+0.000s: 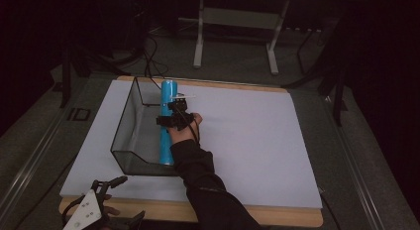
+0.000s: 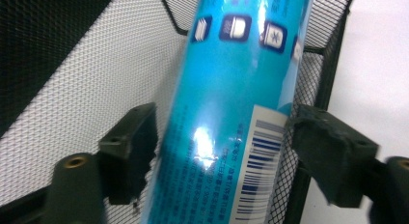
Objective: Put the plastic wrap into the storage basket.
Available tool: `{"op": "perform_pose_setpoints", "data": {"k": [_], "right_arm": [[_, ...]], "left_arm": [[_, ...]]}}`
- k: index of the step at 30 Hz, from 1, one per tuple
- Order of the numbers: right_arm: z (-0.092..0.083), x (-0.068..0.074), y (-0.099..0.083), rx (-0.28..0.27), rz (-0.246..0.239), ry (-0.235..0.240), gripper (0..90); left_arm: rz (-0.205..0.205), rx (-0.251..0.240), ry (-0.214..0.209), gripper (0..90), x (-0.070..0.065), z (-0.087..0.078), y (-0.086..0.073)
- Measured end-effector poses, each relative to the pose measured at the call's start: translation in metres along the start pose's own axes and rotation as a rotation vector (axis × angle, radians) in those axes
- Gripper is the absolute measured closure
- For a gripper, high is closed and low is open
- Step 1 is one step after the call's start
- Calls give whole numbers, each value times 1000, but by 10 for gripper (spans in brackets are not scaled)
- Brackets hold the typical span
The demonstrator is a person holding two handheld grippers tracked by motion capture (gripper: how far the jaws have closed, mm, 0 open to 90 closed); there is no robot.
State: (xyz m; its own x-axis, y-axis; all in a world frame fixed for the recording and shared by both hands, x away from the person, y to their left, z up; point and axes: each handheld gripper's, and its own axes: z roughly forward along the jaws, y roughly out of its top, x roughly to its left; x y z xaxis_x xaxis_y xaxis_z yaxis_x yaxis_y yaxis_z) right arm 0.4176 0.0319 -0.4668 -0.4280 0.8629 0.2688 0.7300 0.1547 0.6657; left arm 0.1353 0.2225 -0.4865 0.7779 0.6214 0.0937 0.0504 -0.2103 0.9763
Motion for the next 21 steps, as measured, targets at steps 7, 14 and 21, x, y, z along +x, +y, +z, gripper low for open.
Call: {"op": "perform_pose_setpoints", "data": {"k": [7, 14, 21], "right_arm": [[-19, -12, 8, 3, -84, 63, 142], [-38, -24, 5, 41, -217, 91, 135], [-58, -41, -1, 24, -260, 80, 136]], "left_arm": [[-1, 4, -1, 2, 0, 1, 0], [1, 4, -1, 2, 0, 2, -1], [-3, 8, -5, 2, 0, 2, -1]]}}
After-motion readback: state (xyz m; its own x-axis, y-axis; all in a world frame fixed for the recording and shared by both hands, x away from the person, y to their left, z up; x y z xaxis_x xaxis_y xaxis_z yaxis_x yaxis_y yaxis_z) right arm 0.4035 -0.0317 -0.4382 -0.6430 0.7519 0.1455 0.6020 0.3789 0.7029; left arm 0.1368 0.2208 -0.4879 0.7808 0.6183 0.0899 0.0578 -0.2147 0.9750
